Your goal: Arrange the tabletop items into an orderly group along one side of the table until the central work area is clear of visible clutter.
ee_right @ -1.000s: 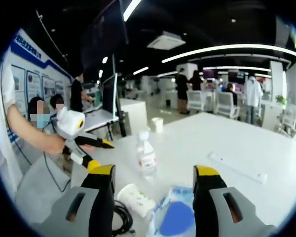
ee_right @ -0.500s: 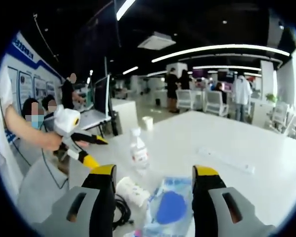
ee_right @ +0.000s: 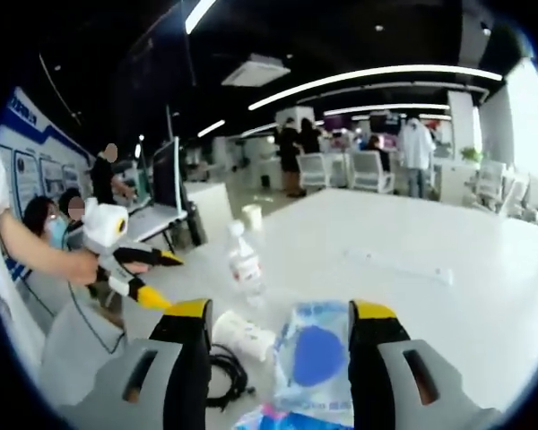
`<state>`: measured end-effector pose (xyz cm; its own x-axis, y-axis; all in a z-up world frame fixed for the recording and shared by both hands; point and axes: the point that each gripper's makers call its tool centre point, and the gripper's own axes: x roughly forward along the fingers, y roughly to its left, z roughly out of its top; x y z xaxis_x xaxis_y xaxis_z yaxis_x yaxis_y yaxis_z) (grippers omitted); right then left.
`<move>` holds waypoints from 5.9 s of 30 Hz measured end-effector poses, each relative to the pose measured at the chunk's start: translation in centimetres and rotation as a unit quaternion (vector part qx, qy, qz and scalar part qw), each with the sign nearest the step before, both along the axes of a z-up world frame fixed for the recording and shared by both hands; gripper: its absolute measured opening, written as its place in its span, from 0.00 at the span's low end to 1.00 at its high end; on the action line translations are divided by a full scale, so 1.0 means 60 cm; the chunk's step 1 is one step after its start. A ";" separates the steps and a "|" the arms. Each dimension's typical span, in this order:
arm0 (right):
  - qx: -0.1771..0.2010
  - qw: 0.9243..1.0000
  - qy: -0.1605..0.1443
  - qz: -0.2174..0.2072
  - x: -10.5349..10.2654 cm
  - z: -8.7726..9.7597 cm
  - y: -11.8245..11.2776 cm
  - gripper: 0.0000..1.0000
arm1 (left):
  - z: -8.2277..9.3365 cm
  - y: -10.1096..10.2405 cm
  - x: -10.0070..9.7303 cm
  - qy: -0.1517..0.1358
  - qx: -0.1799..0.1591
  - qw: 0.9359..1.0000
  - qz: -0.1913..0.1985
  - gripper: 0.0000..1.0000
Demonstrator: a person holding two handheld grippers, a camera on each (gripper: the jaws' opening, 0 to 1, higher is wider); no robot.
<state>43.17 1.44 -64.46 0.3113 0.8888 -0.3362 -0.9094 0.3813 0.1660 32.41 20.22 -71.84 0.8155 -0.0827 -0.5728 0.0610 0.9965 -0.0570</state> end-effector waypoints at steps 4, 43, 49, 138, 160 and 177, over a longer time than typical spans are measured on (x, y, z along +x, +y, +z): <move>-0.014 1.000 0.000 0.003 -0.011 -0.011 -0.016 0.58 | 0.003 0.004 -0.002 -0.004 -0.007 1.000 0.008 0.80; 0.021 0.985 0.130 -0.109 0.008 -0.102 -0.124 0.56 | 0.035 -0.084 0.148 0.002 0.031 0.998 -0.057 0.76; 0.034 0.979 0.152 -0.131 0.002 -0.115 -0.138 0.56 | 0.016 -0.101 0.165 0.019 0.024 0.997 -0.074 0.75; 0.028 0.905 0.356 -0.232 -0.002 -0.257 -0.051 0.45 | -0.170 -0.123 0.334 0.153 -0.010 0.977 -0.151 0.61; 0.020 0.897 0.363 -0.250 0.015 -0.274 -0.055 0.25 | -0.175 -0.103 0.338 0.154 0.017 0.977 -0.144 0.07; 0.005 0.907 0.322 -0.271 0.046 -0.254 -0.077 0.00 | -0.104 -0.099 0.313 0.118 0.004 0.985 -0.129 0.00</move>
